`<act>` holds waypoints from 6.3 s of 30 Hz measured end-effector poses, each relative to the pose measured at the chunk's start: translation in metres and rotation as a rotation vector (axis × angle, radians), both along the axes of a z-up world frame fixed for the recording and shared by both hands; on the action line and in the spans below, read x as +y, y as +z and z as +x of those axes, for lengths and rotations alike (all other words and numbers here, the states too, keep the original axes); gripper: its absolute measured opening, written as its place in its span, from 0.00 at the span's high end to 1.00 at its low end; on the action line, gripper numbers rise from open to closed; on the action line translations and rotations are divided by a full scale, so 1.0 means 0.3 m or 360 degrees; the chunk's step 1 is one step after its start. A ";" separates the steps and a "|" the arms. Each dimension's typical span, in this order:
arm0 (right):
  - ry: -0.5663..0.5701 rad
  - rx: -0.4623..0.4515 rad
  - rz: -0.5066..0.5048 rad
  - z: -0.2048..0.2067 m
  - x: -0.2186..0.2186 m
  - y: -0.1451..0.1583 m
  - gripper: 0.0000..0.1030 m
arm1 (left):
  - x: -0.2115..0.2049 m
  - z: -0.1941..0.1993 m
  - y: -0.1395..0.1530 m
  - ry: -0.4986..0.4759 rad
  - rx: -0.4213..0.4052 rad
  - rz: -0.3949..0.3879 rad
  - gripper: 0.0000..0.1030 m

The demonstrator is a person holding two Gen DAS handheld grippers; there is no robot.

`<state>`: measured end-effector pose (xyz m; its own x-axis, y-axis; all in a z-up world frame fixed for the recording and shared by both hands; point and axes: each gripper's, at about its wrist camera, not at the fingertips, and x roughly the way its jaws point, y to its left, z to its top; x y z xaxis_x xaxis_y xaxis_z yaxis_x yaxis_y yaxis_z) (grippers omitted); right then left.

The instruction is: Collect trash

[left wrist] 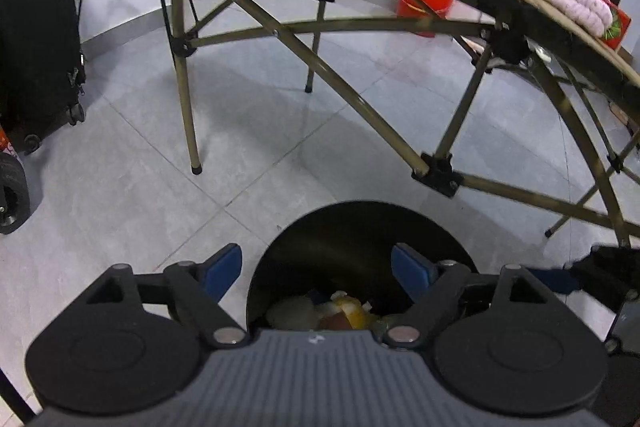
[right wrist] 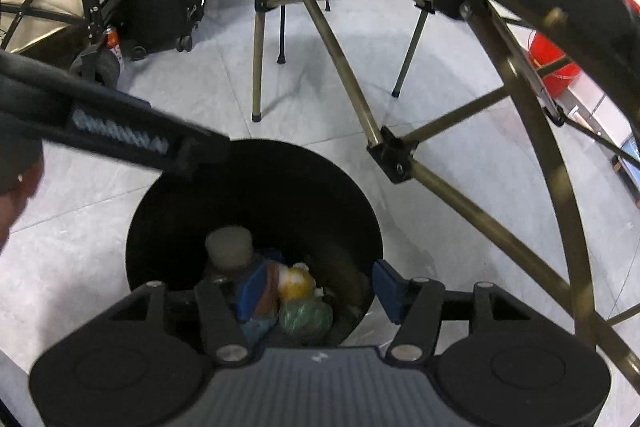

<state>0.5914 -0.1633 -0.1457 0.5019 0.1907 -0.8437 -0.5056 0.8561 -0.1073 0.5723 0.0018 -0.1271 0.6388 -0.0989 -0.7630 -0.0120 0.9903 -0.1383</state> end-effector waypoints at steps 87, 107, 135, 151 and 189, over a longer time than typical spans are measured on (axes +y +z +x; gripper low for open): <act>-0.0883 -0.0296 0.0923 0.212 -0.947 0.538 0.87 | -0.741 0.391 0.477 -0.0694 -0.0285 -0.0502 0.86; -0.0263 -0.0216 0.0667 -0.250 -0.022 0.337 0.87 | 0.144 -0.268 0.259 -0.0209 -0.0184 -0.0584 0.86; -0.0590 0.0120 0.0249 0.194 0.006 -0.218 0.80 | 0.025 0.225 -0.155 -0.0165 0.0150 -0.0173 0.53; -0.0570 -0.0385 0.0531 -0.504 -0.185 0.437 0.54 | 0.017 -0.595 0.408 -0.0008 -0.0404 -0.0010 0.36; -0.0489 -0.0991 0.0670 -1.872 -0.228 0.732 0.06 | -0.016 -1.888 0.677 0.0066 -0.0922 0.0211 0.00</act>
